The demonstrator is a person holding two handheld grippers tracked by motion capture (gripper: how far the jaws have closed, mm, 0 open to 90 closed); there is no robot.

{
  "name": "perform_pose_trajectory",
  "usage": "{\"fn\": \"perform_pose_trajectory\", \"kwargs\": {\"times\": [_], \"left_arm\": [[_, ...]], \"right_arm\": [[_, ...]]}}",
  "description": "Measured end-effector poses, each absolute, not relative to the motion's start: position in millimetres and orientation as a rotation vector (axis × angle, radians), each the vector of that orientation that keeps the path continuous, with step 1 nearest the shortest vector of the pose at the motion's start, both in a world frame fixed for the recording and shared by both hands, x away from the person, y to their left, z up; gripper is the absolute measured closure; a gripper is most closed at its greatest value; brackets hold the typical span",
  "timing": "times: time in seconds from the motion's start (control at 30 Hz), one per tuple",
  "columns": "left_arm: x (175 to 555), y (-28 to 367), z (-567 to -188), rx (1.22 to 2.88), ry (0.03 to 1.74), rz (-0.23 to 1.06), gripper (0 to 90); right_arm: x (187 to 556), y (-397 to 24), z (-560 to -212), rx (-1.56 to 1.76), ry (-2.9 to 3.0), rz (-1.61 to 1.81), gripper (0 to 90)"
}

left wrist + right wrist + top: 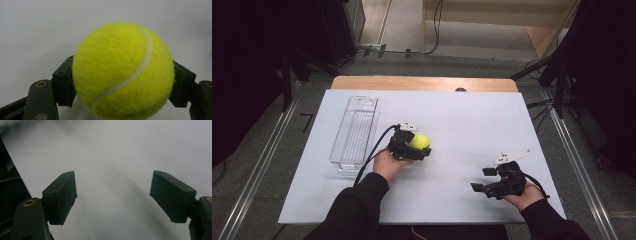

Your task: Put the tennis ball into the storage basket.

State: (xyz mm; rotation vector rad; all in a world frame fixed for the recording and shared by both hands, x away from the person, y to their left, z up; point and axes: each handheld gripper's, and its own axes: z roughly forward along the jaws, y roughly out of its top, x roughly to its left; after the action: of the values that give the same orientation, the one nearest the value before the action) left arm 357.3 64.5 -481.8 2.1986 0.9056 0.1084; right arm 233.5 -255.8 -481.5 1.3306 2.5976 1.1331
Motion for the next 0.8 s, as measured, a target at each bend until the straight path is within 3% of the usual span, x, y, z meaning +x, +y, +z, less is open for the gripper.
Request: {"fn": "perform_pose_trajectory", "kwargs": {"times": [0.8], "left_arm": [[348.5,66.1,-461.4,2.214,0.842,0.108,26.2]], "right_arm": [[233.6,-255.9,-481.4,1.332,2.596,1.131,19.4]]}}
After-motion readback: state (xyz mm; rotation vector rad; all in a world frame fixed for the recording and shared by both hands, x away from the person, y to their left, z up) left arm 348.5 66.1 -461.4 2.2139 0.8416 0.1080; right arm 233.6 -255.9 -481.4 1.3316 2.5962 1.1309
